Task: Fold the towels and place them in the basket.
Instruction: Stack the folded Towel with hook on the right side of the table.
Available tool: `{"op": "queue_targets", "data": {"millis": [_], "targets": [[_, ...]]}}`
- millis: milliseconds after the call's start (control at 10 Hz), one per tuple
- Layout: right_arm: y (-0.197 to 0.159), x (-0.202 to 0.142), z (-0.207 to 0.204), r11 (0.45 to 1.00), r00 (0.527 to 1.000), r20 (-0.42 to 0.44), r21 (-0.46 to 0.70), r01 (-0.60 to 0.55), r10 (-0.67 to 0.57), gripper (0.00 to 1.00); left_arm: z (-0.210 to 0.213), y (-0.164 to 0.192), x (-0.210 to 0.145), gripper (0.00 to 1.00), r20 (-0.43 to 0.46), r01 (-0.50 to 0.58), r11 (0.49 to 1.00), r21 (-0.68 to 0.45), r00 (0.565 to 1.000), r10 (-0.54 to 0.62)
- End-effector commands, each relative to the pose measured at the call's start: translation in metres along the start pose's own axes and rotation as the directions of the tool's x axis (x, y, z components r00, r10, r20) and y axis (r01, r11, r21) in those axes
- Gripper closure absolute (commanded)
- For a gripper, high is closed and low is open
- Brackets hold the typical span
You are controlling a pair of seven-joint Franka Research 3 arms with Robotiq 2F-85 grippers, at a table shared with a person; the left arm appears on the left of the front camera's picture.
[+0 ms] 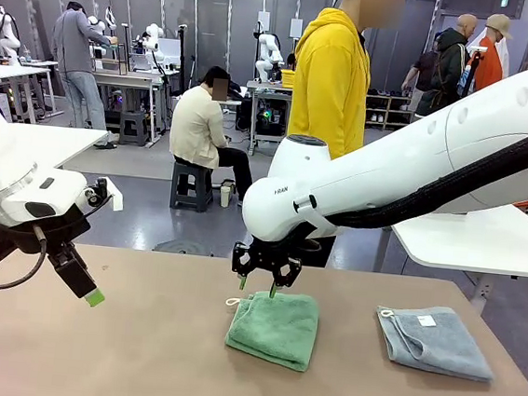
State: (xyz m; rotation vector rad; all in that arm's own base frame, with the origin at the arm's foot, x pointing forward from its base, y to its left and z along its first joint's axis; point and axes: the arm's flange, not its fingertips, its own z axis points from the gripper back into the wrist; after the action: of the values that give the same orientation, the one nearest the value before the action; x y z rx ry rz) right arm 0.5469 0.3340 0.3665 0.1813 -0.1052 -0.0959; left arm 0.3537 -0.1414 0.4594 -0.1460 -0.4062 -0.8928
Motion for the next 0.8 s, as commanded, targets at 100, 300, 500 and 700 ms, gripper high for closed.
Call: {"op": "queue_targets", "data": {"millis": [100, 300, 500, 700], "targets": [[0.001, 0.0, 0.0, 1.0, 1.0, 0.002, 0.004, 0.003, -0.003, 0.32, -0.001, -0.002, 0.001, 0.0, -0.008, -0.007, 1.0, 0.021, 1.0, 0.007], [0.0, 0.0, 0.0, 1.0, 1.0, 0.0, 0.0, 0.0, 0.0, 0.32, -0.001, -0.002, 0.001, 0.0, -0.008, -0.007, 1.0, 0.021, 1.0, 0.007], [-0.029, -0.041, 0.026, 0.999, 1.0, -0.01, 0.024, -0.025, 0.025, 0.32, -0.001, -0.002, 0.001, 0.0, -0.008, -0.007, 1.0, 0.021, 1.0, 0.007], [-0.061, -0.069, 0.033, 0.995, 1.0, 0.021, 0.102, 0.02, -0.022, 0.32, -0.001, -0.002, 0.001, 0.0, -0.008, -0.007, 1.0, 0.021, 1.0, 0.007]]}}
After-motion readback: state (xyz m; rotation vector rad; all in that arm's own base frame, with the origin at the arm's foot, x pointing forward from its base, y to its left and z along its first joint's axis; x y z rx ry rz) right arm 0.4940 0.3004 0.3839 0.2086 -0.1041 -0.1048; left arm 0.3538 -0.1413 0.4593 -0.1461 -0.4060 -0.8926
